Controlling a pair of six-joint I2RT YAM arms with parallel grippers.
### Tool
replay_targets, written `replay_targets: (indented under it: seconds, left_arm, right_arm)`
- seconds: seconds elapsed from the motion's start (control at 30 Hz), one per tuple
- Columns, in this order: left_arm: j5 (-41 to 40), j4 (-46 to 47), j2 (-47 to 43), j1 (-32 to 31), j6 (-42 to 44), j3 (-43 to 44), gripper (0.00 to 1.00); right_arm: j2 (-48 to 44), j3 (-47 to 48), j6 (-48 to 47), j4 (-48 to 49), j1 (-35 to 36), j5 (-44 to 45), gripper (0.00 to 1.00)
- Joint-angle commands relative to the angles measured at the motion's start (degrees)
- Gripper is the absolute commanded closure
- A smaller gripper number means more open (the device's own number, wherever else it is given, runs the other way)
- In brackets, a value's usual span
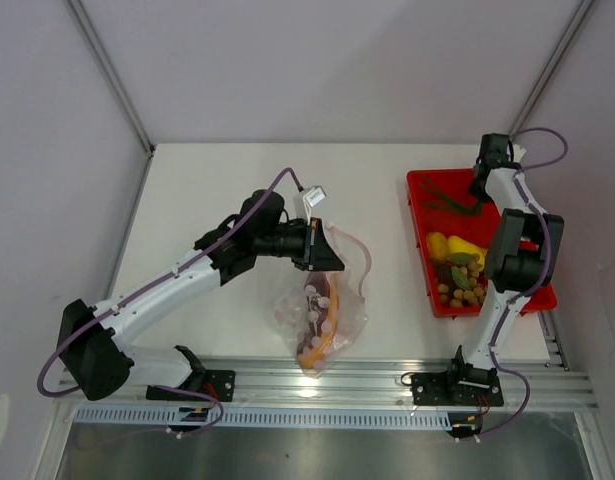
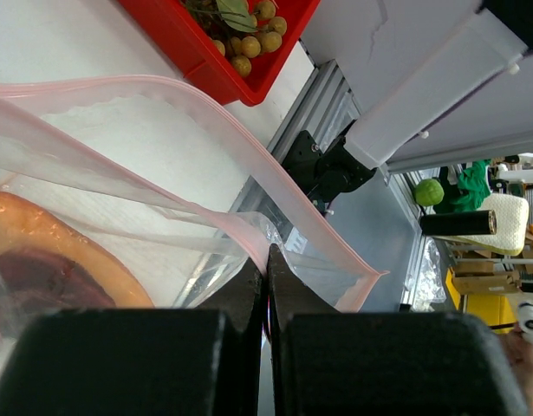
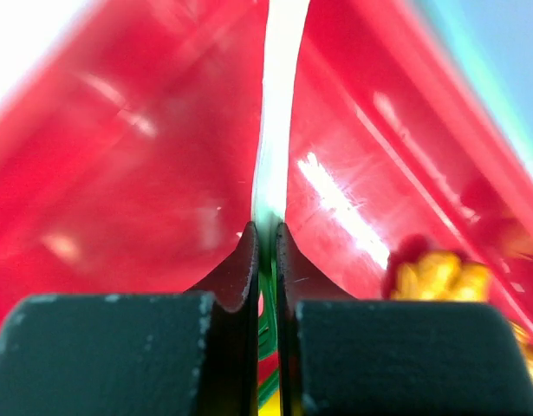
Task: Place the food in the zip-top bag and seal the zipper
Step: Pick up the fake vegetable from the bin, then place the fake vegetable in the zipper food storage bag.
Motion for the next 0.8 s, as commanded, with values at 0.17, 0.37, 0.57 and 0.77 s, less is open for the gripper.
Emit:
replay_targets:
  seconds: [0.17, 0.37, 0.57, 0.77]
  left_arm:
    - [2.2, 0.2, -1.4, 0.4, -0.6, 1.8, 1.00]
    - [3.7, -0.1, -1.3, 0.4, -2.2, 3.2, 0.99]
    - [4.5, -2.3, -1.7, 0.4, -2.6, 5.0, 0.99]
    - [5.6, -2.6, -3.3, 0.4, -3.5, 4.6, 0.99]
  right_arm:
    - [-25.5, 0.8, -0.4, 4.3, 1.6, -5.6, 1.00]
    - [-39.5, -2.8, 4.3, 2.5, 5.9, -17.8, 1.00]
    - [-54.3, -13.9, 9.7, 7.6, 12.3, -31.6, 1.00]
    - [-63.6, -25.6, 15.0, 16.6, 15.1, -51.1, 1.00]
